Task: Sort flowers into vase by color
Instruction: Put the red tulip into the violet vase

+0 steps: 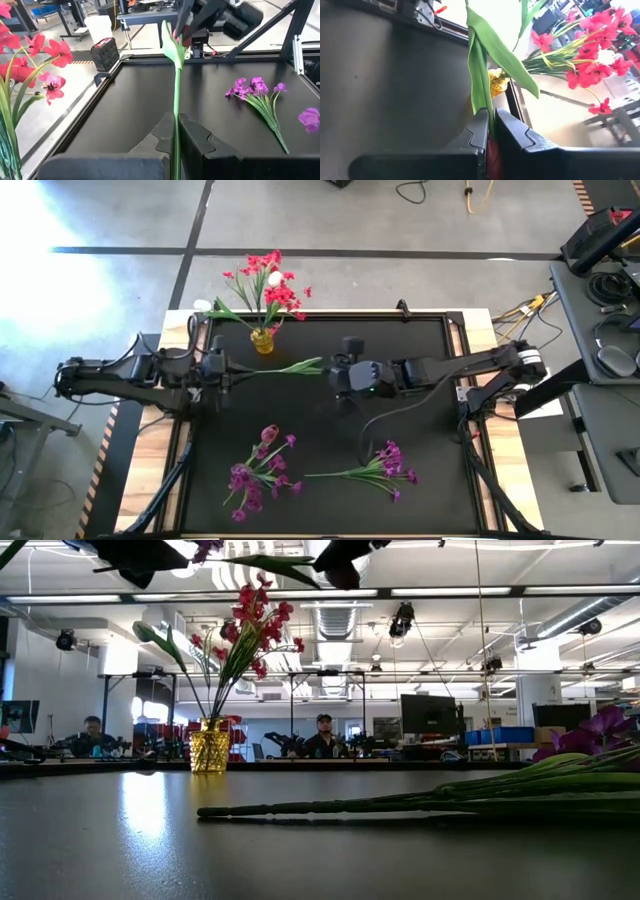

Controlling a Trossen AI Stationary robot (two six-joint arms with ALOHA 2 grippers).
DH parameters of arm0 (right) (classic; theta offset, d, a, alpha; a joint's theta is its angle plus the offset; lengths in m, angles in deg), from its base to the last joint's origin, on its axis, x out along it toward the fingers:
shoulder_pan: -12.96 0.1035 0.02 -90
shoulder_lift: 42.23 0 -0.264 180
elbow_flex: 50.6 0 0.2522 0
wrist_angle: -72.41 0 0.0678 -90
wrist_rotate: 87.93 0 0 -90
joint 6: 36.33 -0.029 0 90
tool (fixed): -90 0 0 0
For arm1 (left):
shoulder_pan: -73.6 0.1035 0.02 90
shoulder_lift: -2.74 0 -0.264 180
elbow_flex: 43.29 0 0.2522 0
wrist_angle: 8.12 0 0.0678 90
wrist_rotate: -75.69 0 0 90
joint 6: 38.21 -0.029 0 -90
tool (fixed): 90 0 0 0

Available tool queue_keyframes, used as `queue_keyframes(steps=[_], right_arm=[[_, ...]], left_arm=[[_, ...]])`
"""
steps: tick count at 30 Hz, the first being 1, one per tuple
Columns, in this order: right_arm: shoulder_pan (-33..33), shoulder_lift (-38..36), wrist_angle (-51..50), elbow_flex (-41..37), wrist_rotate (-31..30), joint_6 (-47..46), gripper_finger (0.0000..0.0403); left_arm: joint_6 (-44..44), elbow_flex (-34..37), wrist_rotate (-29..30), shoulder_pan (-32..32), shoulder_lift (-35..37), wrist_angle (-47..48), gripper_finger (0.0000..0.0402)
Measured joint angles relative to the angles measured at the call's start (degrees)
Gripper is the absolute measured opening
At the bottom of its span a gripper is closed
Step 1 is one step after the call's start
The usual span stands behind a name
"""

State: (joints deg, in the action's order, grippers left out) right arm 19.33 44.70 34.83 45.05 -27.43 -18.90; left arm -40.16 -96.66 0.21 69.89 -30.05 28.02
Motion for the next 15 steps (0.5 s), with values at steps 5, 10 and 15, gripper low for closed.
queue_keyframes(steps=[5, 10, 15], right_arm=[[-0.54, -0.43, -0.25, 0.17, 1.92, -1.37, 0.0023], [-1.27, 1.93, -0.86, 2.09, 1.18, -1.40, 0.0078], [-1.38, 2.57, -1.43, 5.68, 1.39, -0.97, 0.0166]], left_arm=[[-0.32, -0.10, 0.08, 0.00, -1.04, -0.24, 0.0000], [0.40, -0.10, 0.54, 0.02, -2.35, 0.53, 0.0000], [0.59, -0.10, 1.55, 0.07, -2.62, 0.30, 0.0000]])
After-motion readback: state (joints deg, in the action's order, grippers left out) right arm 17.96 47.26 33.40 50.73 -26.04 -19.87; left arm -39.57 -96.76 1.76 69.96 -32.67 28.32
